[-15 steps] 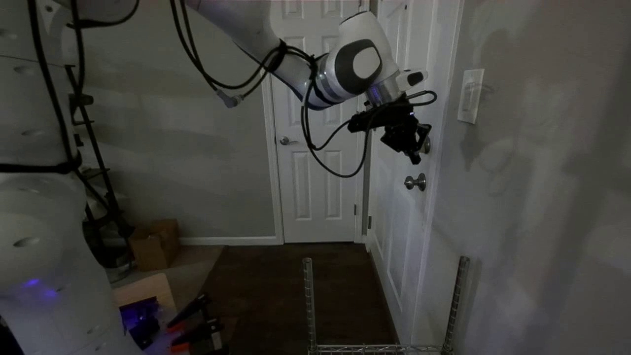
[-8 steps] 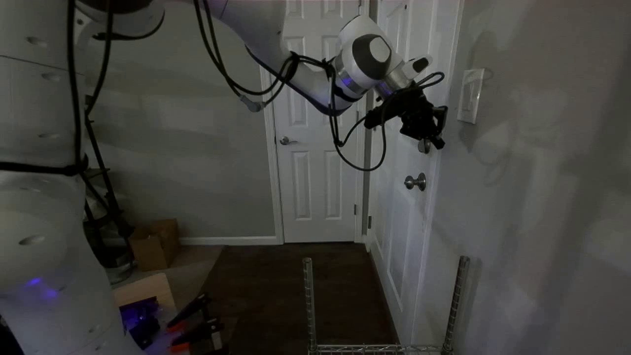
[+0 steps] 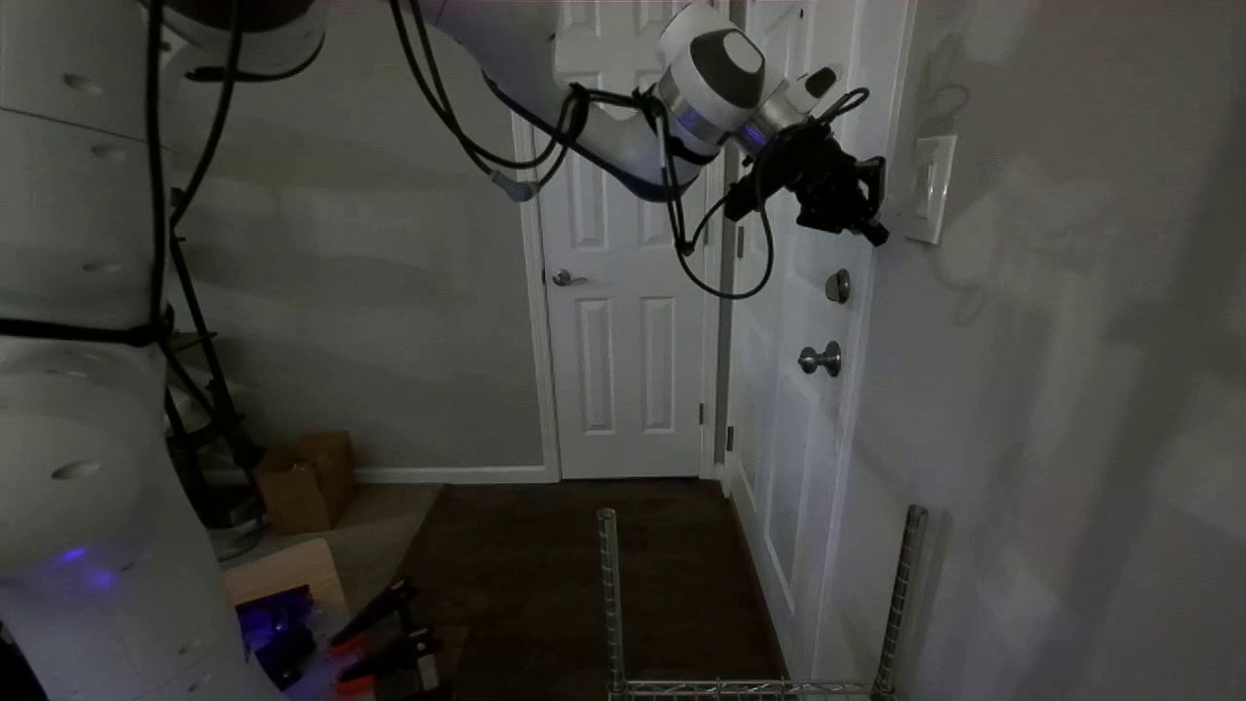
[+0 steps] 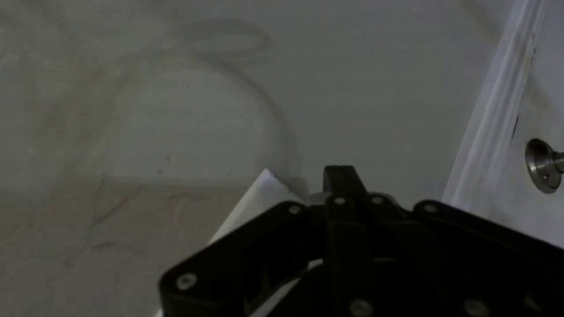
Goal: Flip the switch
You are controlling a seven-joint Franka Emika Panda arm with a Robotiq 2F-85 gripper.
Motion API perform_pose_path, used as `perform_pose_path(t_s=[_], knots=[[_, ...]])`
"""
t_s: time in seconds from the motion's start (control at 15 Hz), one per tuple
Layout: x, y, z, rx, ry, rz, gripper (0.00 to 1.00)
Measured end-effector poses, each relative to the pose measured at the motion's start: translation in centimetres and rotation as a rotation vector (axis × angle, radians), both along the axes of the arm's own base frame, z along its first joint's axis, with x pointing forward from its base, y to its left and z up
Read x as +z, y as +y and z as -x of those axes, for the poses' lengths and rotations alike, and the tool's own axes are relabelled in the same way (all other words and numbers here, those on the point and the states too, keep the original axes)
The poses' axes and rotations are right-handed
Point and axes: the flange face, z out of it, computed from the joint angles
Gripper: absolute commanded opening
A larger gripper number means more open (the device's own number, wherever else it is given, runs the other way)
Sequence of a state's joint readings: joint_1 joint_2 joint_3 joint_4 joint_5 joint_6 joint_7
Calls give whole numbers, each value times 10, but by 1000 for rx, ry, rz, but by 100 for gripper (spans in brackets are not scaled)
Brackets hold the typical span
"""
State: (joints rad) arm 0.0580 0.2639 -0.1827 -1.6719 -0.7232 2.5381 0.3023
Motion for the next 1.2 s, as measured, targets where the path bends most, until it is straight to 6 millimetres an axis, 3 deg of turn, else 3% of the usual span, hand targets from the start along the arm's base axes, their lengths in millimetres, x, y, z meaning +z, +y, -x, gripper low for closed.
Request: perform_pose_path(t_s=[0.4,1.2], knots=[[23,6,-3,-33,-16,101,1],[39,12,-7,-9,-74,228,1]])
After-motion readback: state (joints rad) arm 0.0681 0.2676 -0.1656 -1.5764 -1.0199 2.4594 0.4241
